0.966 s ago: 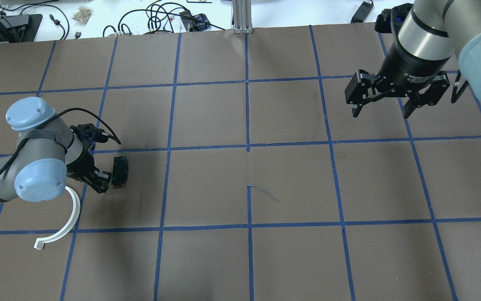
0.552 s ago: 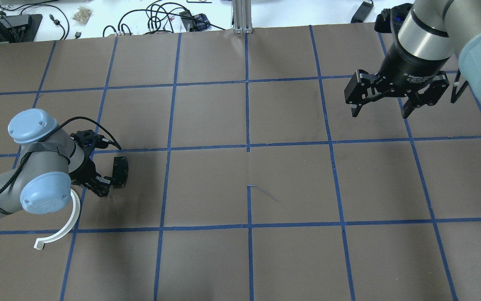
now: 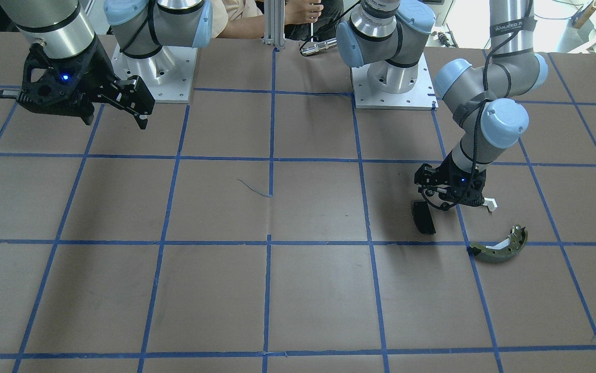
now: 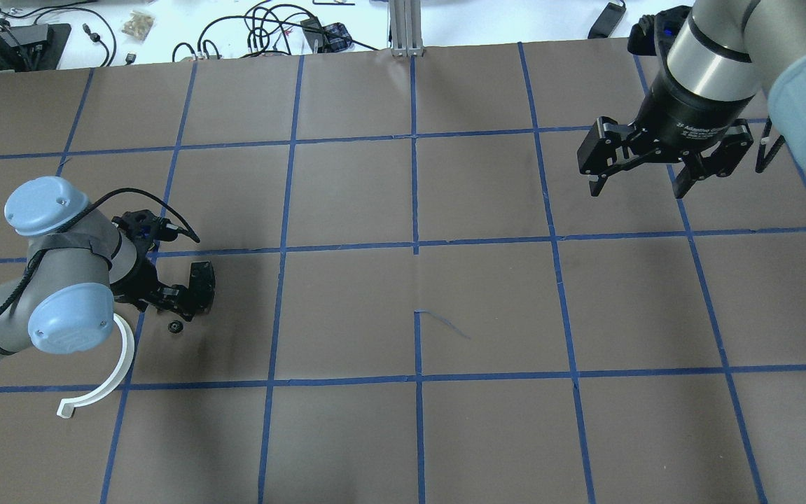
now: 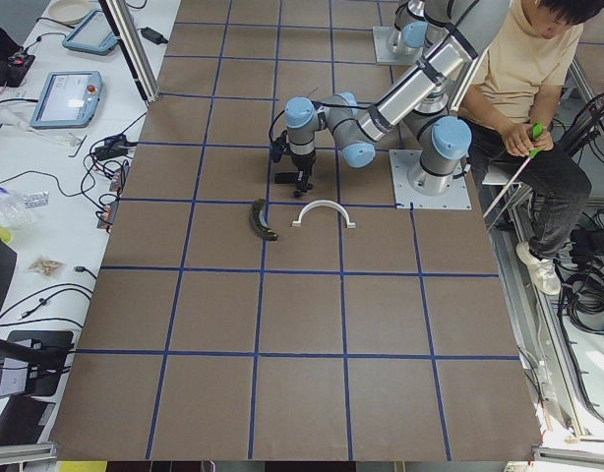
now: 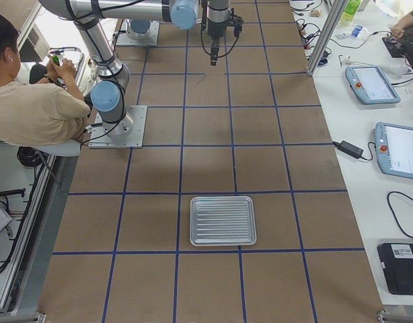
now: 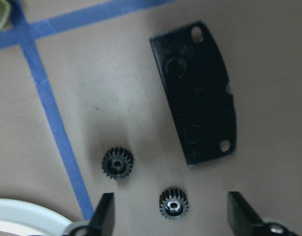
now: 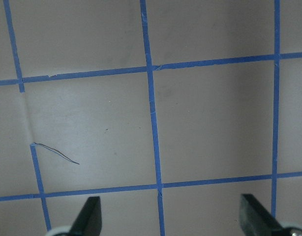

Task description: Place bearing gear from tray to pile

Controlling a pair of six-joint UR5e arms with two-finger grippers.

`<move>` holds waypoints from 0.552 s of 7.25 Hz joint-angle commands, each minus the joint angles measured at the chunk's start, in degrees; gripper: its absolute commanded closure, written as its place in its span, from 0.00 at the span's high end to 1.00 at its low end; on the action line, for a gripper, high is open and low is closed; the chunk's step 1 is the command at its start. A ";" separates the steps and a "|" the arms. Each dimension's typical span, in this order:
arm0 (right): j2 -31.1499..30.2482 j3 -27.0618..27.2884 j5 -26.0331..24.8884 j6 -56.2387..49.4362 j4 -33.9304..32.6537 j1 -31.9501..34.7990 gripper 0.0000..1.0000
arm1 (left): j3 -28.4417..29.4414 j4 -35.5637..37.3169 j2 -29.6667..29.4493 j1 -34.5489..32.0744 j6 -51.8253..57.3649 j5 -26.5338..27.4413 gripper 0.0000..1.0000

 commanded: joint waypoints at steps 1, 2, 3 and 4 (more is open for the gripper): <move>0.03 0.00 0.00 0.00 0.00 0.00 1.00 | 8.84 -11.98 2.72 -1.34 -2.37 -1.73 1.00; 0.03 0.00 0.00 0.00 0.00 0.00 1.00 | 15.68 -22.16 3.95 -2.83 -5.61 -2.96 1.00; -0.06 0.00 -0.08 0.00 0.00 0.00 1.00 | 21.66 -29.83 5.27 -6.32 -10.34 -3.49 1.00; 0.03 0.00 -0.26 0.00 -0.09 0.00 1.00 | 27.90 -35.83 6.41 -11.06 -16.65 -3.59 1.00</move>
